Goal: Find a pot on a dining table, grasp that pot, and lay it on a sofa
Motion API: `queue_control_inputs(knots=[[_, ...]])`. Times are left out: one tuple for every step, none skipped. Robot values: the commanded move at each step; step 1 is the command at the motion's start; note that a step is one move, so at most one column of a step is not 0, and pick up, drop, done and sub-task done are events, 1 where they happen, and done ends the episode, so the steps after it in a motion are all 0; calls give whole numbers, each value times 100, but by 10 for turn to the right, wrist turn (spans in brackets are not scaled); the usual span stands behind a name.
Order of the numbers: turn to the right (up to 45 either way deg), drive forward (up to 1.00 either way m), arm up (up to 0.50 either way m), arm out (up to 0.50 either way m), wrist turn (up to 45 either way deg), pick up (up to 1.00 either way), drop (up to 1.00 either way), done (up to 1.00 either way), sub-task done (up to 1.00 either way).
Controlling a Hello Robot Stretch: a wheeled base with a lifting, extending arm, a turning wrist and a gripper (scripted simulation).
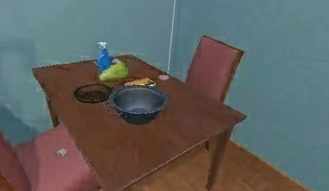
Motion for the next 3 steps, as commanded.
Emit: queue_control_inputs(knots=[[300, 0, 0, 0, 0, 0, 0, 0, 0], [0, 85, 0, 0, 0, 0, 0, 0, 0], [-450, 0, 0, 0, 0, 0, 0, 0, 0]])
